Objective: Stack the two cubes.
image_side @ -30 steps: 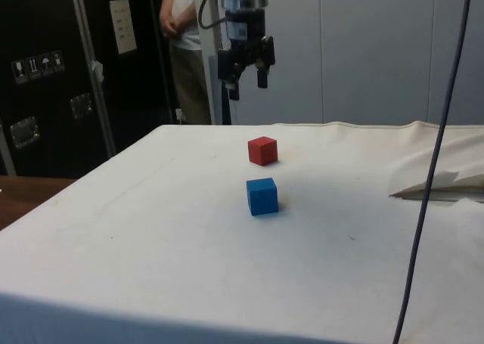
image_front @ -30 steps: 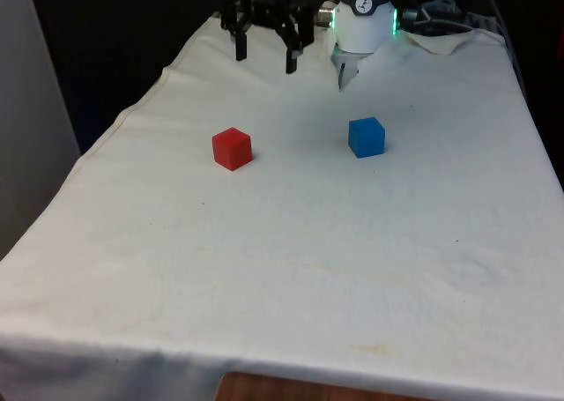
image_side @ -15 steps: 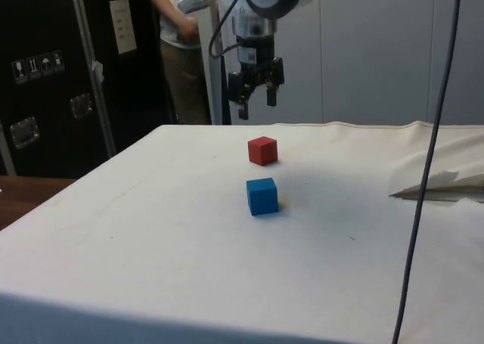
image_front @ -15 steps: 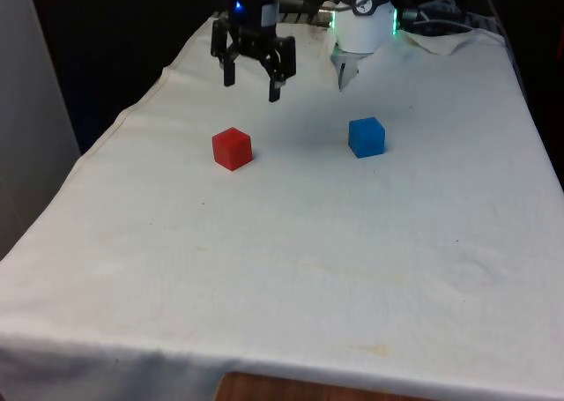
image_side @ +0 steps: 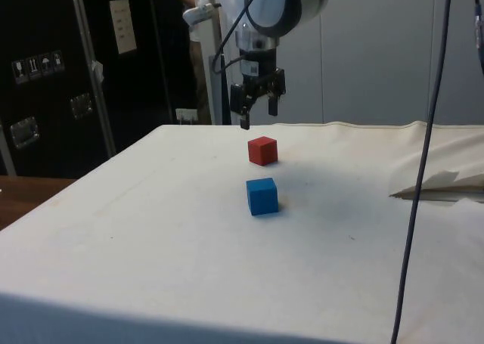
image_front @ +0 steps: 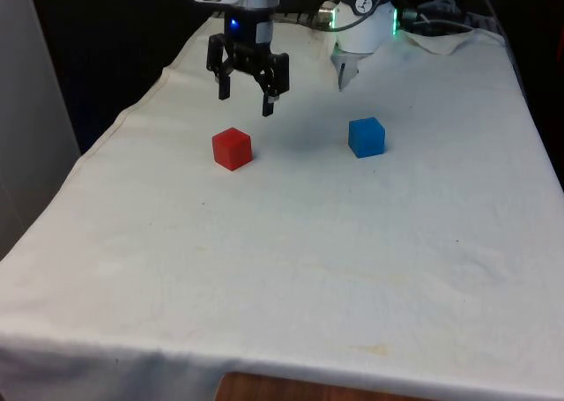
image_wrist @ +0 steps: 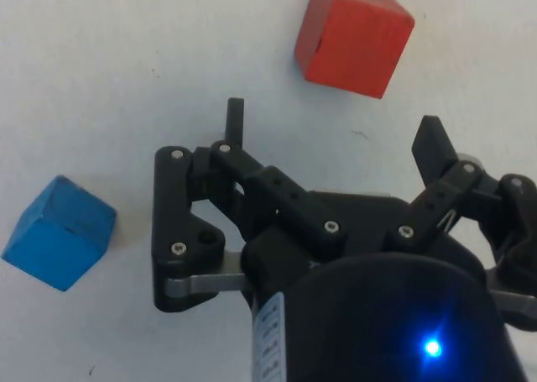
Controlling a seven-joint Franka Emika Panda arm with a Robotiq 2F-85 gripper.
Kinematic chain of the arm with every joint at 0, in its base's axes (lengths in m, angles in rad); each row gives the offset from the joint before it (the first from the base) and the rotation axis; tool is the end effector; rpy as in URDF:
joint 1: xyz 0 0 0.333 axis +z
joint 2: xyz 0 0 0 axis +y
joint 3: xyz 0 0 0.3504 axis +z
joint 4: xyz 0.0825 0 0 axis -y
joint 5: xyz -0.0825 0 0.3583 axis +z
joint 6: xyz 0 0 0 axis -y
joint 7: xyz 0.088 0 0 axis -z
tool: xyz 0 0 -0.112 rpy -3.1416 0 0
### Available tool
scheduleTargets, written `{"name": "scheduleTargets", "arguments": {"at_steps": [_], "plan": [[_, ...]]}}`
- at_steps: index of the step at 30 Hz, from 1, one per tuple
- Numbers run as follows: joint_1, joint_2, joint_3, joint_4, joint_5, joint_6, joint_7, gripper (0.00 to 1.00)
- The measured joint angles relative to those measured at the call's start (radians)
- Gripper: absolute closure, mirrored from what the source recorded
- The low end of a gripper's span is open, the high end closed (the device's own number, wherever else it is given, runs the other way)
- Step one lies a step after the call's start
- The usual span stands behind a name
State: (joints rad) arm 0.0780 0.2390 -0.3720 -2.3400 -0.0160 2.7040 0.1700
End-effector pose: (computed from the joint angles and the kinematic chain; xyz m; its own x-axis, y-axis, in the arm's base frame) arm 0.5041 -0.1495 0.3030 0.8988 -0.4109 0.1525 -0.4246 -0.9027 0.0700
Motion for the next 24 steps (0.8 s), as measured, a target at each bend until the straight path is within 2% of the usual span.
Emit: {"name": "scheduleTargets", "arguments": {"at_steps": [6, 19, 24], "plan": [[-0.002, 0.017, -0.016, 0.003, 0.000, 0.007, -0.014, 0.00], [-0.004, 0.036, -0.024, 0.007, 0.000, 0.011, -0.022, 0.00], [-0.007, 0.067, -0.028, 0.011, 0.033, 0.048, -0.056, 0.00]]}}
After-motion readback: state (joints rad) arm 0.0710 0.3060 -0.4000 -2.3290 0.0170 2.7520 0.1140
